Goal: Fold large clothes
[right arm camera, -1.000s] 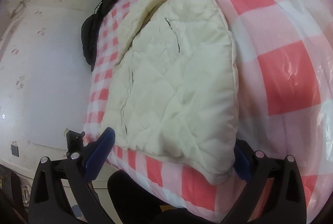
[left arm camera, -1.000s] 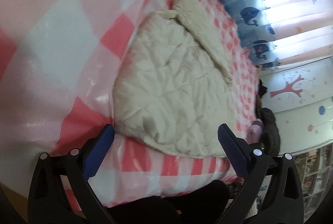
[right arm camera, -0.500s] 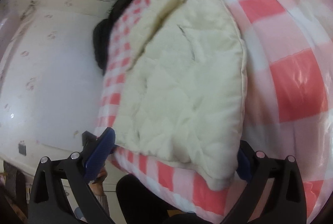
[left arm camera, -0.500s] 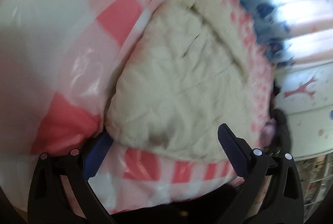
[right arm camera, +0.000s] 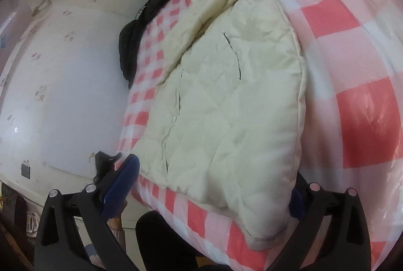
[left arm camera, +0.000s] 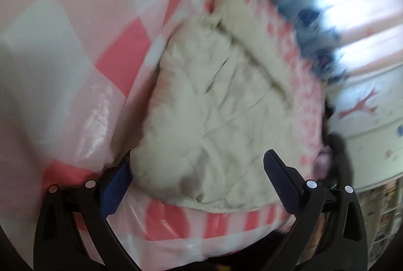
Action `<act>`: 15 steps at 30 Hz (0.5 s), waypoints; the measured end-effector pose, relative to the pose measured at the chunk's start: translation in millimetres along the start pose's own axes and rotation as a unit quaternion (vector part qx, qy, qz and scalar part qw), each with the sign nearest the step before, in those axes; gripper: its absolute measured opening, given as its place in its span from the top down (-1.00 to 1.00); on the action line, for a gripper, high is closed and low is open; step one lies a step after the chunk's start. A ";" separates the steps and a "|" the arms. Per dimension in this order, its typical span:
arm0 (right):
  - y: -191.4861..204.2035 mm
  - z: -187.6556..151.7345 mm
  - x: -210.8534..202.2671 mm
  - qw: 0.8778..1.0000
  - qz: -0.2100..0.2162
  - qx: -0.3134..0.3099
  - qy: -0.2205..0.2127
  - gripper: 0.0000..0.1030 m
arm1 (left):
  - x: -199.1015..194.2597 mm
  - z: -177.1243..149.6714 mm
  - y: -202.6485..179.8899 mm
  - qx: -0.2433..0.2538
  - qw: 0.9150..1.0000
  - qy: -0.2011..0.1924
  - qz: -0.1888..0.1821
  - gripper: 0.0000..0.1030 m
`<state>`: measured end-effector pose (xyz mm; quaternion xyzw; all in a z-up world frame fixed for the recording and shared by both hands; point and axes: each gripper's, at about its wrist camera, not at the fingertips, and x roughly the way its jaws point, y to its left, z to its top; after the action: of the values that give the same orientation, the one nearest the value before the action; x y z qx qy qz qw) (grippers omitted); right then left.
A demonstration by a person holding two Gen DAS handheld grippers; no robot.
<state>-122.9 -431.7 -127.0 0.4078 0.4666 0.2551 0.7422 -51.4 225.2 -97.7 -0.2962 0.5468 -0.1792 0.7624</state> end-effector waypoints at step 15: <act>12.3 6.9 -7.0 0.997 -0.071 -0.027 -0.024 0.71 | 1.5 7.8 -23.8 0.015 0.999 -0.001 0.037 0.84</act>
<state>-119.7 -433.0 -111.7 0.3598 0.4695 0.2046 0.7799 -42.3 208.3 -81.7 -0.2649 0.5542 -0.1588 0.7730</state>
